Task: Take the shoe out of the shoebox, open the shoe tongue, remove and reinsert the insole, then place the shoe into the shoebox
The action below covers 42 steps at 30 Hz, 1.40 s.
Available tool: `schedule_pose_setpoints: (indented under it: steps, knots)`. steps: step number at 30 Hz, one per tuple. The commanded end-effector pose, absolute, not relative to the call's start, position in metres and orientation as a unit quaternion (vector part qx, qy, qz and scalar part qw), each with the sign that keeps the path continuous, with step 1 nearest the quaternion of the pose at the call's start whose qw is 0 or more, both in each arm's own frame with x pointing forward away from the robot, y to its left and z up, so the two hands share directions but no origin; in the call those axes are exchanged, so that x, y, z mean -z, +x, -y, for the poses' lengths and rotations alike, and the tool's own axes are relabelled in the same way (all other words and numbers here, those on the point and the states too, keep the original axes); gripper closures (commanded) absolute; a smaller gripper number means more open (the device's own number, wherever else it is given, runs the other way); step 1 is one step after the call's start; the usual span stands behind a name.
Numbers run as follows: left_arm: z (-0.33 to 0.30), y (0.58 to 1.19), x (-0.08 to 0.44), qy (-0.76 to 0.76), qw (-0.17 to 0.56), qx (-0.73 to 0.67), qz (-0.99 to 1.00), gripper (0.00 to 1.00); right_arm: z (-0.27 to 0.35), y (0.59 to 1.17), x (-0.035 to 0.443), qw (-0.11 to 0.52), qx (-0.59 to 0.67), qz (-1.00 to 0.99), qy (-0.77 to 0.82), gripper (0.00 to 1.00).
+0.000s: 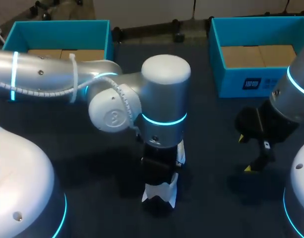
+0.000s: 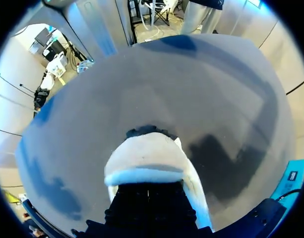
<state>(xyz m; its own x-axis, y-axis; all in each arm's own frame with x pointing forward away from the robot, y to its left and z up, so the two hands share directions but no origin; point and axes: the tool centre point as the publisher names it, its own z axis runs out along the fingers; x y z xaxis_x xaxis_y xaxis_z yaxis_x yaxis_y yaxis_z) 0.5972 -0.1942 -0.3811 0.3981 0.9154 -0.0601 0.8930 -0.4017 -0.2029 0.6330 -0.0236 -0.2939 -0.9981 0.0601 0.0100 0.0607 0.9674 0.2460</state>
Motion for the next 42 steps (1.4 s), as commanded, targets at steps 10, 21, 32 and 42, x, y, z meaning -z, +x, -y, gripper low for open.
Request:
schedule_pose_setpoints:
  steps: [10, 21, 32, 42]
  knots:
    - [0.192, 0.619, 0.352, -0.831, 0.012, -0.038, 0.555, 1.0, 0.024, 0.632, 0.294, 0.0, 0.124, 0.992, -0.031, 0.0]
    - [0.196, 0.632, 0.353, -0.83, 0.003, -0.026, 0.558, 0.51, 0.024, 0.632, 0.294, 0.0, 0.124, 0.992, -0.031, 0.0]
    - [0.199, 0.65, 0.359, -0.818, 0.0, -0.029, 0.574, 0.5, 0.024, 0.632, 0.294, 0.0, 0.124, 0.992, -0.031, 0.0]
    - [0.202, 0.663, 0.36, -0.814, -0.001, -0.031, 0.58, 0.02, 0.024, 0.632, 0.294, 0.0, 0.124, 0.992, -0.031, 0.0]
